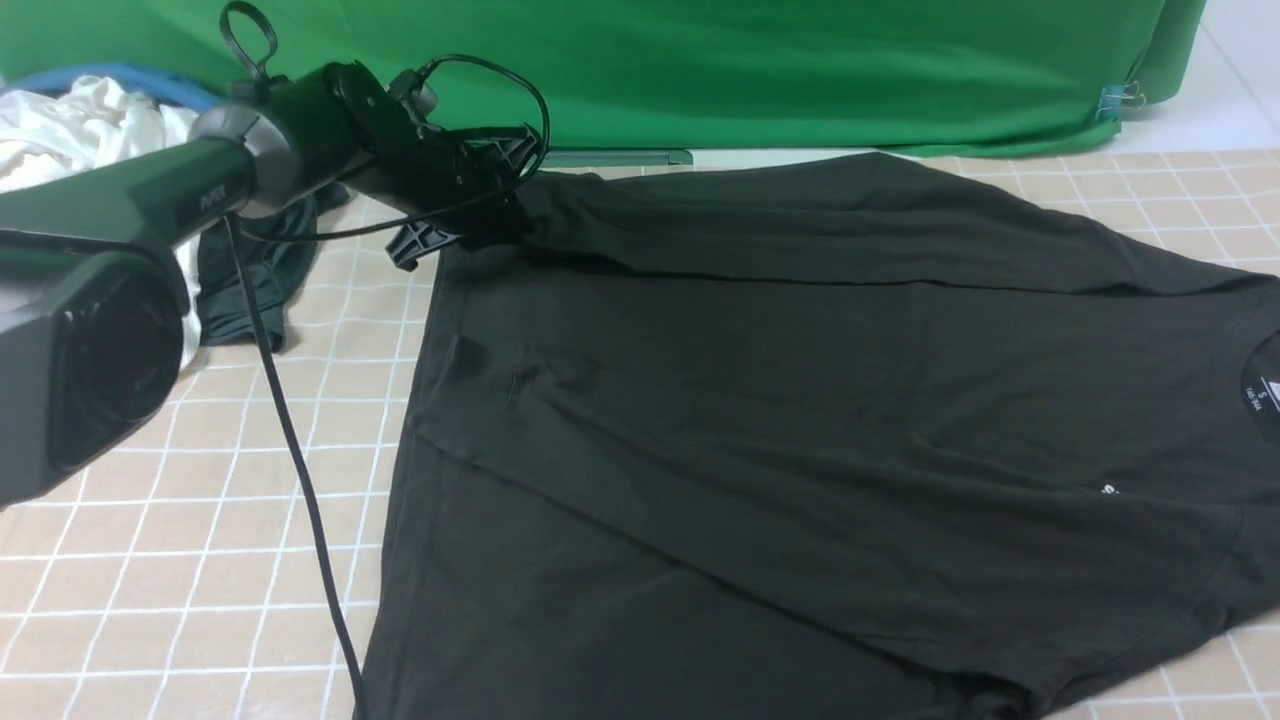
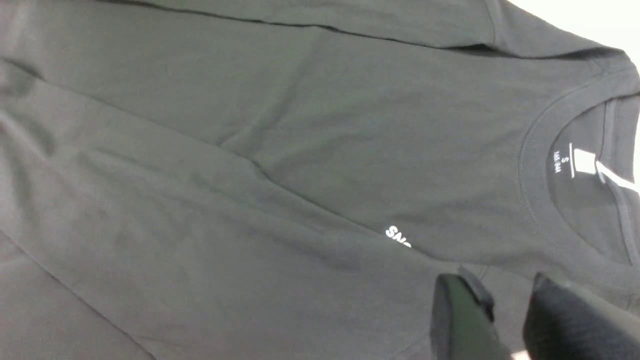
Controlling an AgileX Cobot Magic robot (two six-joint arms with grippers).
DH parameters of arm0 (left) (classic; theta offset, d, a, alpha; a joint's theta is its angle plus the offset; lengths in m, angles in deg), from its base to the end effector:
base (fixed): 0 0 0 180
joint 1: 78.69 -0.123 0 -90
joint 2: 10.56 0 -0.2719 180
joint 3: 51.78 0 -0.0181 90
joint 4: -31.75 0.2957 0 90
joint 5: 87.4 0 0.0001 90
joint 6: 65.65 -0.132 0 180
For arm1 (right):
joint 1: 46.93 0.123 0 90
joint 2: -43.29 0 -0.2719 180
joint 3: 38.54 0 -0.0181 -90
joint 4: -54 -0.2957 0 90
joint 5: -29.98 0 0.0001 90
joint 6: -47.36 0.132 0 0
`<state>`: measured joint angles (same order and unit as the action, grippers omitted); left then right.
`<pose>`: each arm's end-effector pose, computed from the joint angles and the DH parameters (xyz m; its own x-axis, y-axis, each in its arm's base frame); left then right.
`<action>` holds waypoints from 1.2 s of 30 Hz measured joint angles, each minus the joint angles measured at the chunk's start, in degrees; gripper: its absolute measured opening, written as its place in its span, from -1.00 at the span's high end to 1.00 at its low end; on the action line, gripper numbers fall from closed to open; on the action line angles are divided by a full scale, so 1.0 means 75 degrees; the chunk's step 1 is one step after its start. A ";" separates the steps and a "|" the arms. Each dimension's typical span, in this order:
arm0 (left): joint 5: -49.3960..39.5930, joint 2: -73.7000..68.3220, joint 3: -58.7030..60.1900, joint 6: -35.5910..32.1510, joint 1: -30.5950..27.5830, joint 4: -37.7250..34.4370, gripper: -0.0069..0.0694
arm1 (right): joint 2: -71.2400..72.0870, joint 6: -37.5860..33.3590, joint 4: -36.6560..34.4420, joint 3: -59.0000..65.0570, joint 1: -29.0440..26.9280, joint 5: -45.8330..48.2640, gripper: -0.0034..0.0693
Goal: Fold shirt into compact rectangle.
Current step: 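Grab the top left corner of the dark shirt with the left gripper, then fold the left side of the dark shirt inward over its body with the left gripper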
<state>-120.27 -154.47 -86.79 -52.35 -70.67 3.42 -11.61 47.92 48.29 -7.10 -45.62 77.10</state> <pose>0.5792 -0.1160 0.1089 -0.7729 -0.4873 -0.4063 -0.2129 0.8025 -0.5574 0.2330 0.0150 0.2920 -0.6897 0.0617 -0.7215 -0.0224 0.9941 0.1063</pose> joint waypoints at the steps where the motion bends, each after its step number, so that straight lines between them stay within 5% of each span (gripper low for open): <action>1: -0.0295 0.0230 0.0000 0.0000 0.0000 0.0032 0.77 | 0.0000 0.0066 0.0000 0.0000 0.0000 0.0015 0.31; 10: -0.3122 0.2043 0.0000 0.0168 0.0332 0.0633 0.77 | 0.0000 0.0210 0.0000 0.0000 0.0000 0.0586 0.32; 17: -0.4742 0.3322 0.0261 0.0568 0.1029 0.2309 0.77 | 0.0000 -0.0221 0.0000 0.0000 0.0000 0.1130 0.82; 27: -0.4767 0.4515 0.3575 0.1675 0.2348 0.3962 0.77 | 0.0000 -0.0573 0.0007 0.0000 0.0000 0.1130 0.83; 36: -0.3182 0.4405 0.5213 0.2239 0.2501 0.4579 0.64 | 0.0000 -0.0622 0.0013 0.0000 0.0000 0.1130 0.83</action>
<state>-144.13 -121.43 -47.69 -35.56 -51.91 37.77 -11.61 43.25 48.39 -7.10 -45.62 85.58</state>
